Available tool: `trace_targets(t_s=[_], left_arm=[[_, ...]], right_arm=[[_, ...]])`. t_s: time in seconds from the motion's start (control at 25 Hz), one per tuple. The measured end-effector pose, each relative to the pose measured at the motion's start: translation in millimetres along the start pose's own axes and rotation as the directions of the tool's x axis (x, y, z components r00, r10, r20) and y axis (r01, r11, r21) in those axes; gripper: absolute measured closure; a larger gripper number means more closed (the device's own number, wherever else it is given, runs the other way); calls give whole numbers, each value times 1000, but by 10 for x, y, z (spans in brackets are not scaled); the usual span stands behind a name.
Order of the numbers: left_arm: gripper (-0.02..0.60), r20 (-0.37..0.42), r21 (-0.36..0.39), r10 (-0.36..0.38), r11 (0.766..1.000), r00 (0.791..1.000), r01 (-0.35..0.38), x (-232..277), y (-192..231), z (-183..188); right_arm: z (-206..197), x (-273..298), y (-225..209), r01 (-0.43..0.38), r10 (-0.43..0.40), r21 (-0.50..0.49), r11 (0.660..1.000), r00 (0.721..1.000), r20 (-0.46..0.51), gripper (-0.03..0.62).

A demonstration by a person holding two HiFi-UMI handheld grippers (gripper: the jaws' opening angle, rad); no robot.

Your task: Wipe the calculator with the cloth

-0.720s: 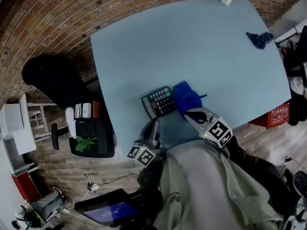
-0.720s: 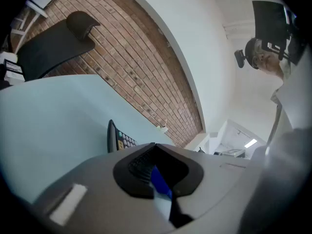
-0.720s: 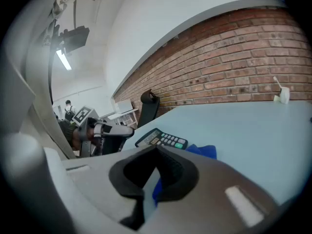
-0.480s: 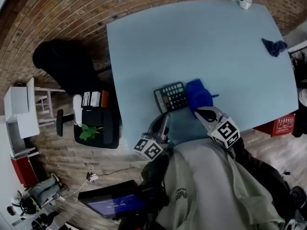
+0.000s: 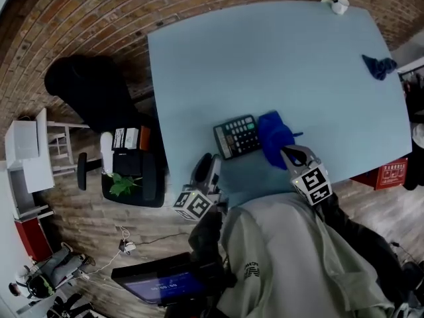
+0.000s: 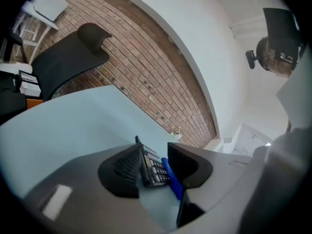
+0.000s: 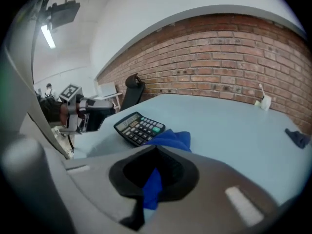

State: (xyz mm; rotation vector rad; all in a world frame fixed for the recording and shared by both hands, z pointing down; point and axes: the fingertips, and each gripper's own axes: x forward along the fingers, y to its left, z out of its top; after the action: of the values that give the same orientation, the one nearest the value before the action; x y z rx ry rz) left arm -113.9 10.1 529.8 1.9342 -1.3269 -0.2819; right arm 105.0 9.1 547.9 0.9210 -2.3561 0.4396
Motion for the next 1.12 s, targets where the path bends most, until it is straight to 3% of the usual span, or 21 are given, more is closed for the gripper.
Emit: trace_targets(t_s=[0.16, 0.28, 0.32, 0.36, 0.48, 0.56, 0.6, 0.68, 0.76, 0.84, 0.92, 1.04, 1.12], left_arm=[[312, -72, -7, 19, 1000, 997, -20, 351, 126, -20], [267, -160, 24, 39, 999, 986, -35, 630, 122, -146], [262, -191, 33, 53, 998, 980, -48, 691, 134, -200], [262, -220, 44, 72, 997, 973, -63, 741, 147, -250], [262, -291, 109, 141, 988, 946, -113, 854, 172, -354], [339, -309, 158, 191, 976, 932, -148, 882, 212, -370], [404, -301, 165, 204, 973, 932, -160, 879, 233, -355], [455, -260, 106, 183, 981, 948, -161, 864, 250, -302], [492, -194, -56, 114, 990, 974, -127, 840, 237, -260], [508, -120, -197, 68, 976, 990, -91, 758, 238, -232], [511, -80, -193, 80, 977, 994, -94, 616, 246, -191], [512, -39, -177, 112, 977, 993, -117, 381, 221, -134], [512, 7, -206, 116, 972, 993, -112, 248, 219, -54]], right_arm=[[-41, 36, -111, 56, -57, -46, 997, 998, -10, 587], [-51, 107, -124, 70, -72, -84, 994, 997, -25, 463], [-69, 142, -113, 63, -66, -75, 995, 997, -34, 394], [-101, 184, -99, 54, -57, -66, 996, 997, -50, 367], [-232, 340, -53, 24, -36, -102, 995, 992, -122, 362], [-276, 445, -28, 12, -35, -146, 989, 987, -155, 362], [-280, 489, -9, 3, -30, -162, 987, 986, -164, 362], [-277, 548, 19, -19, -8, -169, 985, 987, -158, 362], [-285, 568, 13, -40, 24, -123, 992, 992, -123, 375], [-287, 570, -6, -44, 43, -16, 999, 996, -76, 379], [-240, 512, -21, -26, 27, 10, 1000, 998, -60, 379], [-81, 281, -51, 33, -39, -108, 994, 998, -54, 391], [-136, 280, -29, 36, -50, -134, 990, 993, -108, 370]])
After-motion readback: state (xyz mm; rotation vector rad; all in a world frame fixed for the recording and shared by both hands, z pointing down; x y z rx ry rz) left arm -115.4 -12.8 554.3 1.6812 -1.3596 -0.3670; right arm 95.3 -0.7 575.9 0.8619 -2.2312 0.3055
